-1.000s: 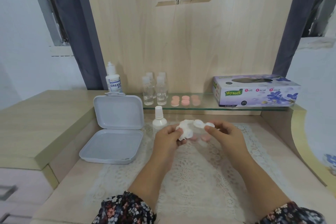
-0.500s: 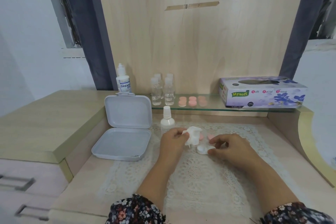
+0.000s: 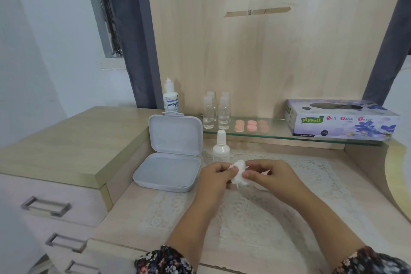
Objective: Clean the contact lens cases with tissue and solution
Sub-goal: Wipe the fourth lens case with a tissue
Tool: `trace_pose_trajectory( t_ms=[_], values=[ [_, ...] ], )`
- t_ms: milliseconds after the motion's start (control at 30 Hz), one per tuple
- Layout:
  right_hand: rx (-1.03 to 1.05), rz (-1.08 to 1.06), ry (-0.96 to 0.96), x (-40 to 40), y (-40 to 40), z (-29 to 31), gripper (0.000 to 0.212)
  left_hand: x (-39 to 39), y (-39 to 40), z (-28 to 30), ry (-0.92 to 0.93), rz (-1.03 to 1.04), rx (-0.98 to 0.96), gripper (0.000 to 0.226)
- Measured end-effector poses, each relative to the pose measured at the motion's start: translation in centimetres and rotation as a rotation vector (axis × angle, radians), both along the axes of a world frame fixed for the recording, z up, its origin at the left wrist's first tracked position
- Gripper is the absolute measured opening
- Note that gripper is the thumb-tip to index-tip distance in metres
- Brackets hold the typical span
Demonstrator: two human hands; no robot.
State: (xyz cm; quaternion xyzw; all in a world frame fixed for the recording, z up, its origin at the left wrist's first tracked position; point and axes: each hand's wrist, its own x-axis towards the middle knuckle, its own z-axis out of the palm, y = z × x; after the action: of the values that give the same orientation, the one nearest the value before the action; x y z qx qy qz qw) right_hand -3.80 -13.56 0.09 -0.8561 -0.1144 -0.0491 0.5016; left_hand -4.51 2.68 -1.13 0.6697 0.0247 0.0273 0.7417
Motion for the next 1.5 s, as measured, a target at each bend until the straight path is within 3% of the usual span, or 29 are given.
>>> trace_pose_trajectory(
  t_ms=[267,367,500,700,867,1100,1200,1367,1500],
  values=[
    [0.132,0.172,0.094,-0.2,5.6,0.4,0.007,-2.4,5.3,0.0,-0.038,0.078,-0.002,0.009],
    [0.152,0.242,0.094,-0.5,8.3,0.5,0.014,-3.9,7.8,0.2,-0.069,0.109,-0.025,0.008],
    [0.135,0.337,0.097,-1.3,12.1,0.7,0.002,-5.9,11.5,0.4,-0.105,0.185,0.0,0.006],
    [0.05,0.482,0.122,-4.0,19.5,0.9,0.011,-10.3,18.8,1.0,-0.11,0.312,0.042,0.018],
    [-0.166,0.647,0.141,-6.5,26.3,1.0,0.009,-14.5,25.7,0.5,-0.027,0.399,0.118,0.018],
    [-0.147,0.671,0.204,-10.6,35.4,-2.6,0.005,-19.6,33.1,-2.9,0.1,0.547,0.166,0.016],
    [-0.188,0.673,0.248,-11.5,37.9,-4.9,0.008,-21.2,35.1,-5.3,0.195,0.519,0.122,0.015],
    [-0.246,0.661,0.41,-13.6,40.8,-10.0,0.015,-23.1,37.0,-9.7,0.362,0.515,0.148,0.015],
    [-0.359,0.676,0.6,-14.8,42.6,-13.5,0.01,-23.9,37.9,-13.6,0.48,0.561,0.292,0.018]
  ],
)
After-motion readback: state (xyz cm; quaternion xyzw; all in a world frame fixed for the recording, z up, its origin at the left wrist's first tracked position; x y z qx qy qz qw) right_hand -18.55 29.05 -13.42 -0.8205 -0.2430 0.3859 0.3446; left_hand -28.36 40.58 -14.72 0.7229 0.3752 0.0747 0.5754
